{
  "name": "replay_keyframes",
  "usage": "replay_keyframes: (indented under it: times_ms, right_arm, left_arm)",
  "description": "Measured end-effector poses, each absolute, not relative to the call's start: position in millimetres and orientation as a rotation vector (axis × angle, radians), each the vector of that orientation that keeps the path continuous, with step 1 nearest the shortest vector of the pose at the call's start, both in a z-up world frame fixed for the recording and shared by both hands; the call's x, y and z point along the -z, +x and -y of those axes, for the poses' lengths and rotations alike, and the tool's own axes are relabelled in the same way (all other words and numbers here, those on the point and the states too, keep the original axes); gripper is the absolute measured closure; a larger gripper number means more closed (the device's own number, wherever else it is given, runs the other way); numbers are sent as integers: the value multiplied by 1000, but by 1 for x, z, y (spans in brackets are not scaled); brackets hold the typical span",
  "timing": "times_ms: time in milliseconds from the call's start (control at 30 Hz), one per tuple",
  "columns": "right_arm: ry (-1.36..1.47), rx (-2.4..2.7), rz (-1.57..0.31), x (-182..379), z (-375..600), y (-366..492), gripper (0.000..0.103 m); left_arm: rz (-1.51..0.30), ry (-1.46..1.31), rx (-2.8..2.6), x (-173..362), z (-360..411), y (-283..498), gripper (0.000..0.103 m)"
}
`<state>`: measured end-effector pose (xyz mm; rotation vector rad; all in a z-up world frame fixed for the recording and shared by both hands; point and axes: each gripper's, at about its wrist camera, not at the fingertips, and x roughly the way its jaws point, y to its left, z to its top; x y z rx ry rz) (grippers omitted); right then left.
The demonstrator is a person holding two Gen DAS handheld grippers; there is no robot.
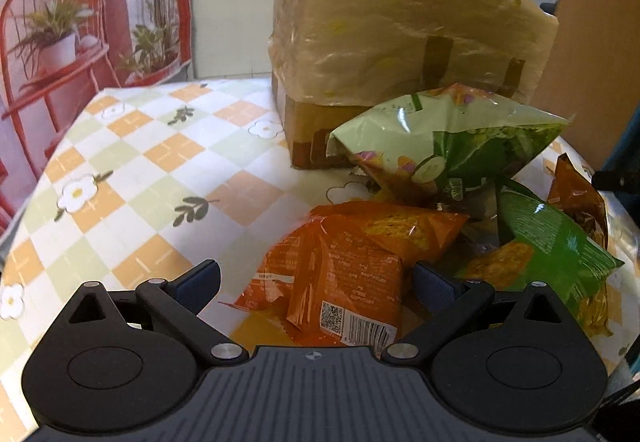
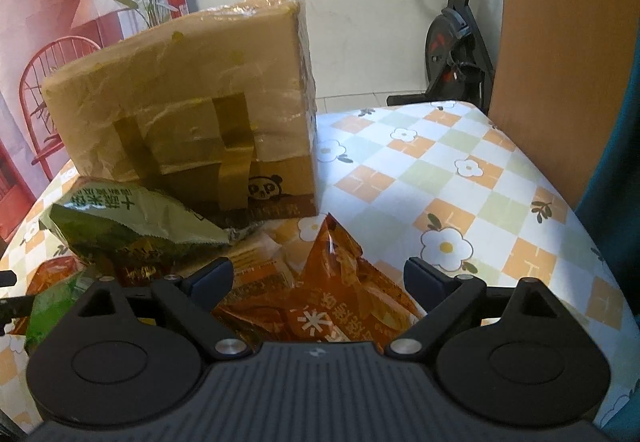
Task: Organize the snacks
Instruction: 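Lower both tools toward the snack bags beside the cardboard box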
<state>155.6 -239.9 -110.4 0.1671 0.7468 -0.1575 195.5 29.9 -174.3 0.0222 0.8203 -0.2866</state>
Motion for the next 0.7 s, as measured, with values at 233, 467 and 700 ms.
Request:
replay_keyframes:
  times_ms: [233, 467, 700]
  right_arm:
    - [223, 157, -789, 126, 244, 160, 9]
    - [258, 196, -808, 131, 250, 163, 9]
    - [401, 233, -834, 144, 268, 163, 9]
  left_arm:
    - [-828, -2, 297, 178, -27, 201, 1]
    - [-829, -50, 319, 181, -29, 205, 1]
    - [-834, -97, 321, 187, -33, 207, 1]
